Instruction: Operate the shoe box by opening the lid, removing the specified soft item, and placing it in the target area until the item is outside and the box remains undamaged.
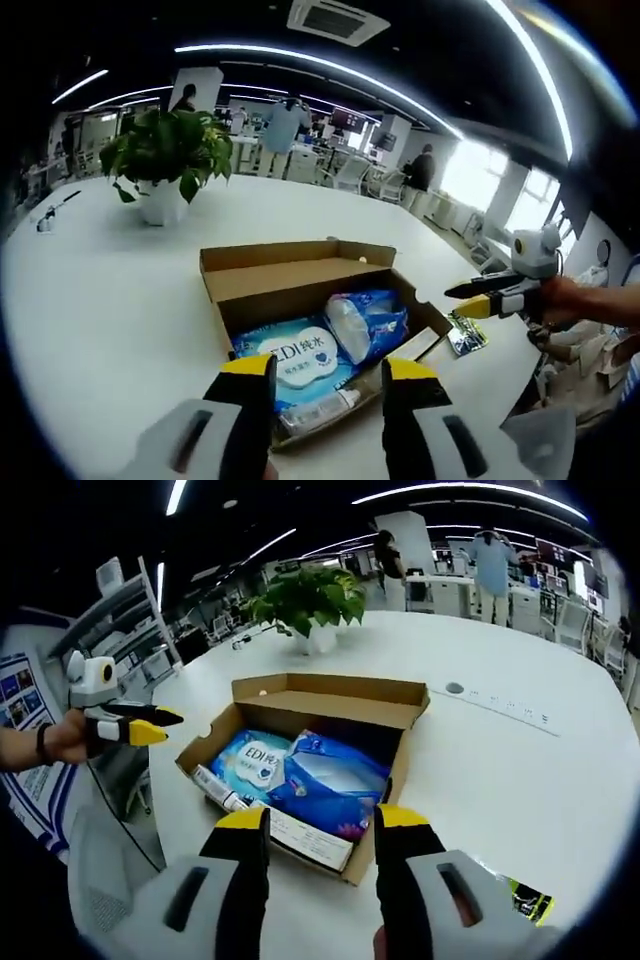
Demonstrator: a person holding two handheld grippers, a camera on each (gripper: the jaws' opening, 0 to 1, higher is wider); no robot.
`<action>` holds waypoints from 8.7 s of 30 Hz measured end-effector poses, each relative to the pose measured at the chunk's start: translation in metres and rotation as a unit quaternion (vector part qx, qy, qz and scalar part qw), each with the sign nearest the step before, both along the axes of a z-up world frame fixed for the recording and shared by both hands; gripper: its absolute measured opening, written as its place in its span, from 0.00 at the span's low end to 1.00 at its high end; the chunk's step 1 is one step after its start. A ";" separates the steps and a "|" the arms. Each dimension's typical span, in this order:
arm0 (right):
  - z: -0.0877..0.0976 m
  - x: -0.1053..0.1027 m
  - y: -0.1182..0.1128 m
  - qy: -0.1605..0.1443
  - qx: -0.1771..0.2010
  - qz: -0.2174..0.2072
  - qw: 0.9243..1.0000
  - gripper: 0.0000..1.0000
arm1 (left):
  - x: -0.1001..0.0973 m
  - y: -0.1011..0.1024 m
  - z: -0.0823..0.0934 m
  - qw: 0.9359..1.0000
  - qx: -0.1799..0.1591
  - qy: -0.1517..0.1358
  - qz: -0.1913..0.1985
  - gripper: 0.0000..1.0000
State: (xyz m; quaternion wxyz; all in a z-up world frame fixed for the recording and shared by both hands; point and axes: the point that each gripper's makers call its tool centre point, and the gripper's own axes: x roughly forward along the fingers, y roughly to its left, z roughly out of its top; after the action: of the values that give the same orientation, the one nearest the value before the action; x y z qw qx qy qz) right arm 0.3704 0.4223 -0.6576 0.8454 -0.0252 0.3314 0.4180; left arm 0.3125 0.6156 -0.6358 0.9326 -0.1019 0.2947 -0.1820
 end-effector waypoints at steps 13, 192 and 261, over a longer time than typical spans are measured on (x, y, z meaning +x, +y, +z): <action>0.001 0.014 0.017 0.001 -0.018 0.031 0.999 0.42 | -0.003 0.005 -0.001 1.000 -0.002 0.005 0.004 0.45; -0.031 -0.009 -0.322 -0.051 -0.375 0.126 0.917 0.26 | -0.002 -0.163 0.040 0.981 0.027 0.007 -0.191 0.50; -0.069 -0.020 -0.361 -0.052 -0.480 0.242 0.842 0.29 | -0.030 -0.105 0.043 0.994 0.014 0.013 -0.107 0.50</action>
State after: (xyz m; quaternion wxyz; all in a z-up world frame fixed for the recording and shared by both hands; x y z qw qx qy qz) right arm 0.3501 0.0610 -0.7269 0.6155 -0.5291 0.4296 0.3957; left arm 0.2827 0.5107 -0.5929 0.9052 -0.0588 0.3183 -0.2755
